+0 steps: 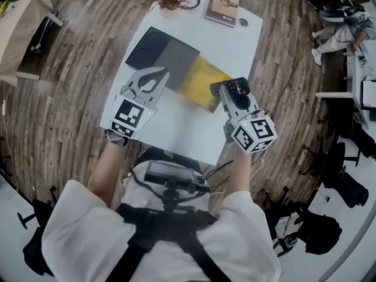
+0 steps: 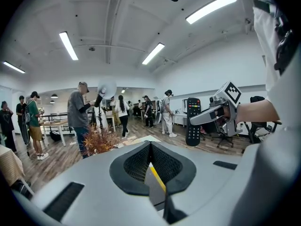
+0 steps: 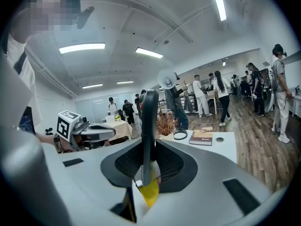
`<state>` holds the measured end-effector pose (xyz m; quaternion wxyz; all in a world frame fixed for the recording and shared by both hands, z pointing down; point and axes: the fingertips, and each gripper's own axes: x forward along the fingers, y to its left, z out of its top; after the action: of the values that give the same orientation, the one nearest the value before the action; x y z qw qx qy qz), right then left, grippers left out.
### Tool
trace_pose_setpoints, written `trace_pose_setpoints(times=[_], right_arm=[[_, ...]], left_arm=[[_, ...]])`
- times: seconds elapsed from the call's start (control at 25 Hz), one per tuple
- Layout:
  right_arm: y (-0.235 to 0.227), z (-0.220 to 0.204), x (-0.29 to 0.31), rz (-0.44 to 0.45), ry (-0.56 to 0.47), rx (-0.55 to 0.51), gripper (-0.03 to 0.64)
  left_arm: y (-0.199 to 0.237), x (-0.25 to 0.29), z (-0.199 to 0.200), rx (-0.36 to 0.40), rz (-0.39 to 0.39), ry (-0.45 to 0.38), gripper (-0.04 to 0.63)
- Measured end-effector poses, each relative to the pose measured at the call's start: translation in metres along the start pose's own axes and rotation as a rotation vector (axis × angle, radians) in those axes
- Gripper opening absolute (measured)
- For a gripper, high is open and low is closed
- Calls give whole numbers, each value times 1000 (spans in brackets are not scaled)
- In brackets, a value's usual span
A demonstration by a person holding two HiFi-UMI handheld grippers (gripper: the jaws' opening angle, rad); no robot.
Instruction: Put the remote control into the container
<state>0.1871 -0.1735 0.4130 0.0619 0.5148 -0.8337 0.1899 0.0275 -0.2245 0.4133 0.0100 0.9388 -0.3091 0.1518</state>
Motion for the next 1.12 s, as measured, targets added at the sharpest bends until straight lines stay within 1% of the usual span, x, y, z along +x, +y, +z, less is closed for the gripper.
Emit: trace_pose_setpoints(times=[0.56, 0.8, 1.12], right_arm=[[-13, -28, 23, 19, 85, 39, 80], [-17, -45, 30, 17, 140, 50, 80], [-20, -61, 43, 26, 188, 68, 80]], left_arm=[[8, 10, -18, -35, 10, 36, 11], [7, 16, -25, -42, 3, 48, 11], [3, 23, -26, -52, -10, 53, 11]])
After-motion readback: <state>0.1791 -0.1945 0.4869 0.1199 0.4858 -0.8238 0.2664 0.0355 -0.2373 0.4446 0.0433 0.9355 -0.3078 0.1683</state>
